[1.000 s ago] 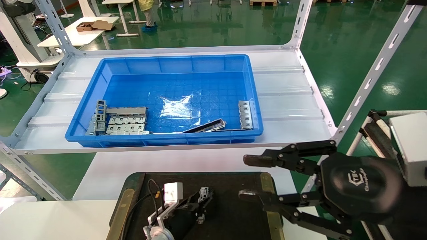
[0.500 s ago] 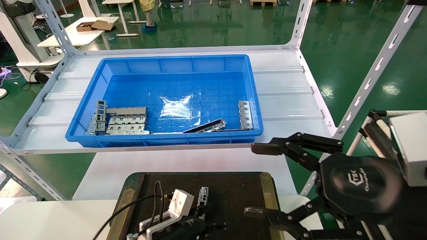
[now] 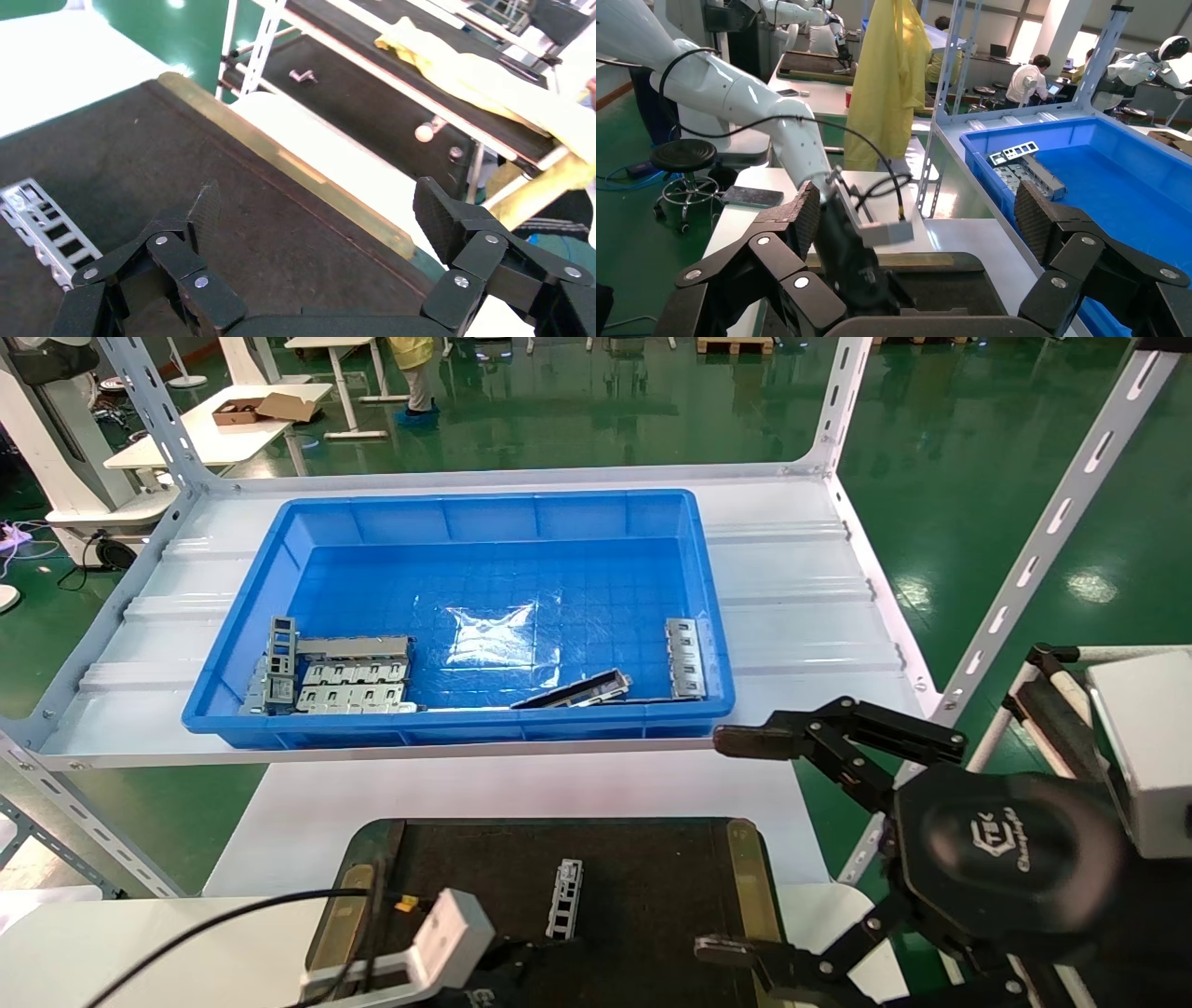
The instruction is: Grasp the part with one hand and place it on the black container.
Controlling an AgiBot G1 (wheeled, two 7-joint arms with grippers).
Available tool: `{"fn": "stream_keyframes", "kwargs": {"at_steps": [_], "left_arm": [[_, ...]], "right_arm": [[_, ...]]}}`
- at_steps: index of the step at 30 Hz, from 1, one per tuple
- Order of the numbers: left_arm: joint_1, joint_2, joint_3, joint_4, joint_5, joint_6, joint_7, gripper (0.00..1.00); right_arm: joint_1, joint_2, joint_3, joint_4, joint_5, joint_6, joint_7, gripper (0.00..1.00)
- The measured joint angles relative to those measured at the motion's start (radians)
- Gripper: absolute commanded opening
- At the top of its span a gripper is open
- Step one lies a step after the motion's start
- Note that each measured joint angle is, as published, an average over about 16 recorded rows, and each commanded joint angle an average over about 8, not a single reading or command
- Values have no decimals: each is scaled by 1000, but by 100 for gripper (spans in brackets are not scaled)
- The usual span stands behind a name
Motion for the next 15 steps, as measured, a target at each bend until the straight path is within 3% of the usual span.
{"fn": "stream_keyframes", "kwargs": {"at_steps": [8, 15], "left_arm": [[-30, -52, -41, 6, -44, 132, 78, 100], [-53, -68, -52, 5, -53, 177, 95, 100]], "right_arm": [[0, 0, 0, 0, 0, 0, 0, 100], [0, 0, 0, 0, 0, 0, 0, 100]]}}
